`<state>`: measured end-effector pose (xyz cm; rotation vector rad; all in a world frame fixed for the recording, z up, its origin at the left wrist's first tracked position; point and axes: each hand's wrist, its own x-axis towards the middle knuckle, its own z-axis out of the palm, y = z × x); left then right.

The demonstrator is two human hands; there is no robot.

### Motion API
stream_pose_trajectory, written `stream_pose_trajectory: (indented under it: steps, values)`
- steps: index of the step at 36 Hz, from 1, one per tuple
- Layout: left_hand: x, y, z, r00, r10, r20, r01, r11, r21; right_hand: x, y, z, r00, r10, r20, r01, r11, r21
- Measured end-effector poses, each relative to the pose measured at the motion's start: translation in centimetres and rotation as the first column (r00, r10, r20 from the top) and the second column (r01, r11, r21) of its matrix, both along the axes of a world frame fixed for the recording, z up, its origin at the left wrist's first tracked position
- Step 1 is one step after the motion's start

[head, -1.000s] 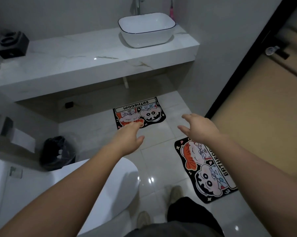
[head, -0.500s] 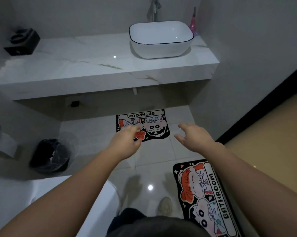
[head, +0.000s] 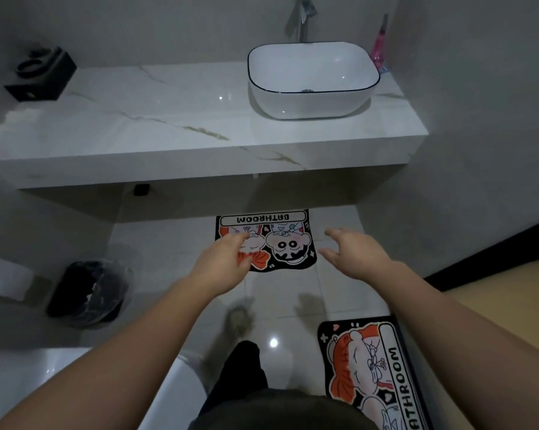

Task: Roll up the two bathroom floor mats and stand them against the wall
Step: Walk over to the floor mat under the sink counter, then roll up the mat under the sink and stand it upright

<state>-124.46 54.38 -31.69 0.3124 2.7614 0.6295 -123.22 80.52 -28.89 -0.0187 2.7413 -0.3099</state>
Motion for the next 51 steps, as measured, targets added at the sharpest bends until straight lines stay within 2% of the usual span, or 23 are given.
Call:
stream_pose_trajectory:
  steps: [12, 23, 32, 35, 39, 45, 51]
  values:
    - [-14.3, -3.8, -1.7, 0.997, -0.045, 0.069, 0.045, 0.999, 0.001, -12.9, -4.0, -1.5, 0.995, -0.061, 0.078, 0.061, 0.998, 0.001]
    - [-22.4, -2.4, -5.0, 0.96, -0.244, 0.135, 0.248, 0.969, -0.014, -19.4, -3.2, -6.1, 0.979, -0.108, 0.171, 0.109, 0.994, 0.009]
    - [-27.2, 0.1, -10.4, 0.961, -0.211, 0.181, 0.222, 0.974, -0.044, -25.3, -0.5, -11.3, 0.965, -0.049, 0.257, 0.055, 0.998, -0.018]
    - [-28.5, 0.1, -12.8, 0.965, -0.16, 0.208, 0.174, 0.983, -0.052, -27.8, -0.2, -13.3, 0.961, 0.018, 0.276, -0.004, 0.999, -0.05]
    - [-29.7, -0.7, -16.2, 0.964, -0.12, 0.236, 0.132, 0.991, -0.036, -30.9, -0.5, -16.8, 0.94, 0.114, 0.321, -0.114, 0.993, -0.018]
    - [-31.5, -2.8, -22.2, 0.962, -0.105, 0.251, 0.128, 0.989, -0.078, -34.6, -2.1, -23.0, 0.916, 0.234, 0.327, -0.248, 0.969, 0.001]
    - [-34.4, -4.9, -32.7, 0.952, -0.159, 0.263, 0.194, 0.974, -0.116, -37.3, -4.8, -34.4, 0.907, 0.252, 0.338, -0.263, 0.965, -0.012]
